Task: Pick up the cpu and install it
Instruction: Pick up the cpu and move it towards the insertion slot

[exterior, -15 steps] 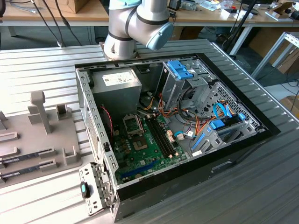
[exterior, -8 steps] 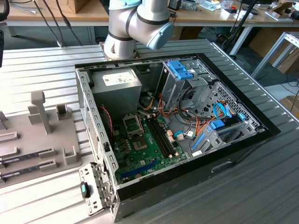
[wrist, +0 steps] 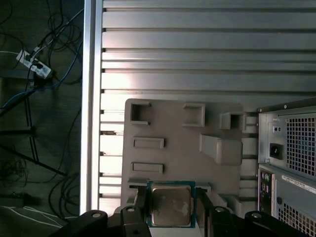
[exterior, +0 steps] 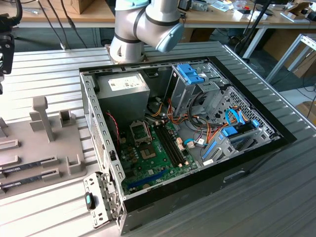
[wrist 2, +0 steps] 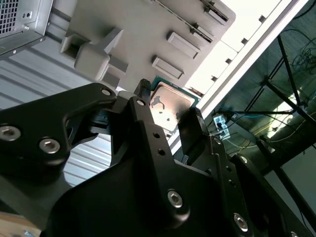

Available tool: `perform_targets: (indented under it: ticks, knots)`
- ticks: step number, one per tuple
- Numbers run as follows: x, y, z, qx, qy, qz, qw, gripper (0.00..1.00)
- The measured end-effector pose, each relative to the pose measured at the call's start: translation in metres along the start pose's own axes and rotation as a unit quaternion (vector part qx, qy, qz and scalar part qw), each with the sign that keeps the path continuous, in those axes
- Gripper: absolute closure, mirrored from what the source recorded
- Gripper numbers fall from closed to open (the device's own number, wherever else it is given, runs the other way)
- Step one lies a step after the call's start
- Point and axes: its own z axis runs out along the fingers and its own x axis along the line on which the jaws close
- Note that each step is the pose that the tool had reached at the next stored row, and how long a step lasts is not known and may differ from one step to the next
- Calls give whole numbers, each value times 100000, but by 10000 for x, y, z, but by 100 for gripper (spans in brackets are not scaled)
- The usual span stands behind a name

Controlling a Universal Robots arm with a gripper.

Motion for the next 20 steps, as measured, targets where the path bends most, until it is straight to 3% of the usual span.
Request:
perform_targets:
  ticks: [20]
  knots:
    - [-153,-6,-3,-3,-3,1,100000,53]
